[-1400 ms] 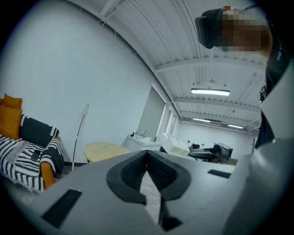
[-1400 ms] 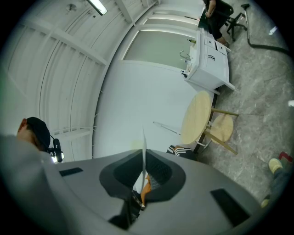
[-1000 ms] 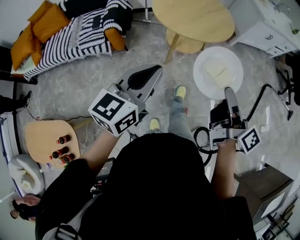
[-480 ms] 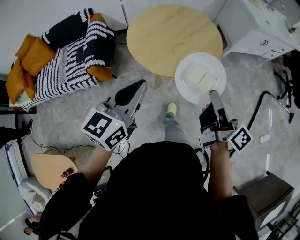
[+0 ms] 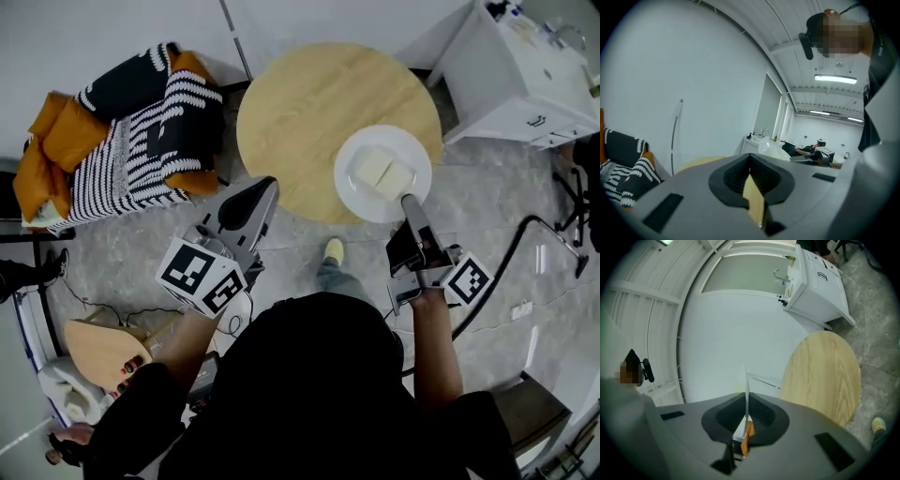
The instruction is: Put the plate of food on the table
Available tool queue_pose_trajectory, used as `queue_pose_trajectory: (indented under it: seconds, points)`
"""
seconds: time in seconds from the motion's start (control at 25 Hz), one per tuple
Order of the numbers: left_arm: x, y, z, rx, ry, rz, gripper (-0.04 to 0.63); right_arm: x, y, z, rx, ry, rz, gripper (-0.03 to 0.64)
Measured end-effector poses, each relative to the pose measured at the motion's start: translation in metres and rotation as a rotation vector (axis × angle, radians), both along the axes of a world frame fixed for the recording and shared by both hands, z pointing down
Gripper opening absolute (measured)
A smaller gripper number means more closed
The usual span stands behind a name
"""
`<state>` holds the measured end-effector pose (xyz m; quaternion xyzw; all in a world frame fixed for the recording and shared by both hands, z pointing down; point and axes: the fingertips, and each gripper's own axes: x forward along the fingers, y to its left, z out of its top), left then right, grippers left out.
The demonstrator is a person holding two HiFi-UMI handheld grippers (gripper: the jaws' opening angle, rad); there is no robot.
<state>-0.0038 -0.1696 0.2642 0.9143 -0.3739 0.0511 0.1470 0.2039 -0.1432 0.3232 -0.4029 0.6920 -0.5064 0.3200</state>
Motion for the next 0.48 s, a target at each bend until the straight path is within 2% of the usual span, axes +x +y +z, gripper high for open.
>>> queue_pose_trajectory:
  seconds: [0.16, 0.48]
  points:
    - [0.008, -0.034, 0.004, -0.007, -0.02, -0.034, 0.006, 0.008, -0.04, 0.009, -0.02, -0.004, -0.042, 0.02]
    - [0.012, -0.068, 0.014, -0.033, -0.045, -0.092, 0.006, 0.001, -0.08, 0.053, -0.097, 0.015, -0.134, 0.02]
